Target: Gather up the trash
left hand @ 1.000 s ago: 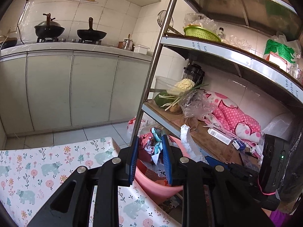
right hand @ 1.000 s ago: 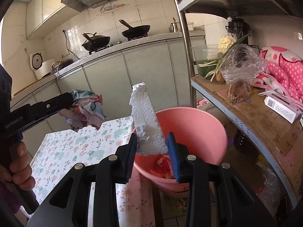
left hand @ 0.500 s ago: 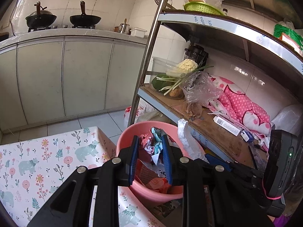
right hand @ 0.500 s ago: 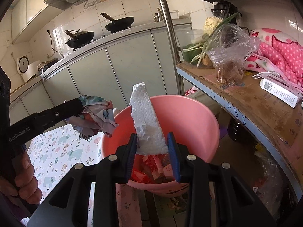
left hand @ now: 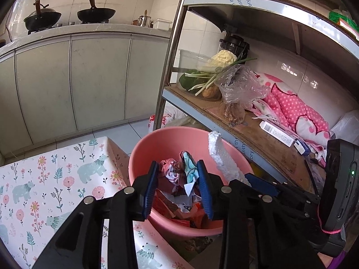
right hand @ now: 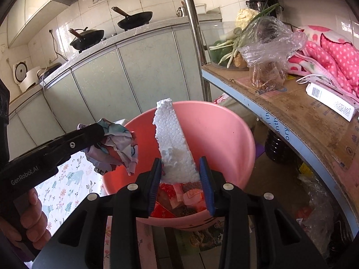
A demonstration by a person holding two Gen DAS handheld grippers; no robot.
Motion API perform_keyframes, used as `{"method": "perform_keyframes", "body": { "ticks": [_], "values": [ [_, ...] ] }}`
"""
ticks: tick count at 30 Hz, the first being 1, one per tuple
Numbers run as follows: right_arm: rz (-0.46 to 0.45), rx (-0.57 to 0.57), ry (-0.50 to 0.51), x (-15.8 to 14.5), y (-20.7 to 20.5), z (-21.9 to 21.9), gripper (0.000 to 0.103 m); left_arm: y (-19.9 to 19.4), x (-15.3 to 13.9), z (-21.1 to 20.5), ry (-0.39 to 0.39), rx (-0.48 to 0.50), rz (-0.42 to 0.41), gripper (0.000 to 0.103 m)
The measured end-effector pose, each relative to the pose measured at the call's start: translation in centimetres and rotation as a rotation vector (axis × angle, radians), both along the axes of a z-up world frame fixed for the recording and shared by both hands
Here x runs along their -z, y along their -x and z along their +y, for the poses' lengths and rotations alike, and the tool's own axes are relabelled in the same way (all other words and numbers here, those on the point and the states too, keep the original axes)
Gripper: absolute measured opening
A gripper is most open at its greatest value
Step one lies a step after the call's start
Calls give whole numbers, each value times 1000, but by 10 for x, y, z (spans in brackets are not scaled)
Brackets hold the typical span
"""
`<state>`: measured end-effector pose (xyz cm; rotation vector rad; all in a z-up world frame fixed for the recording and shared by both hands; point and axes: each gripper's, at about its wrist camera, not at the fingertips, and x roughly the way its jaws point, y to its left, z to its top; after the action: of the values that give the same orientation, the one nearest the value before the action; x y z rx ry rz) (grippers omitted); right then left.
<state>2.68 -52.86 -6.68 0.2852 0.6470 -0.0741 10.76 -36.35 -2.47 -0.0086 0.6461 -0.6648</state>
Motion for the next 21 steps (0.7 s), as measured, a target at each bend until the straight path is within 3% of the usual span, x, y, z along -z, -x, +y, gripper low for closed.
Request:
{"method": "perform_keyframes", "body": {
  "ticks": [4, 15, 21],
  "values": [
    [8, 5, -12, 2, 0, -2, 45, -1, 0, -1, 1, 4, 8, 39],
    [-43, 10, 19, -19, 25, 12, 45, 9, -11, 7, 30, -7, 3, 41],
    [-75, 1, 42, -37, 45, 29, 46, 30, -29, 17, 41, -12, -49, 41]
  ]
}}
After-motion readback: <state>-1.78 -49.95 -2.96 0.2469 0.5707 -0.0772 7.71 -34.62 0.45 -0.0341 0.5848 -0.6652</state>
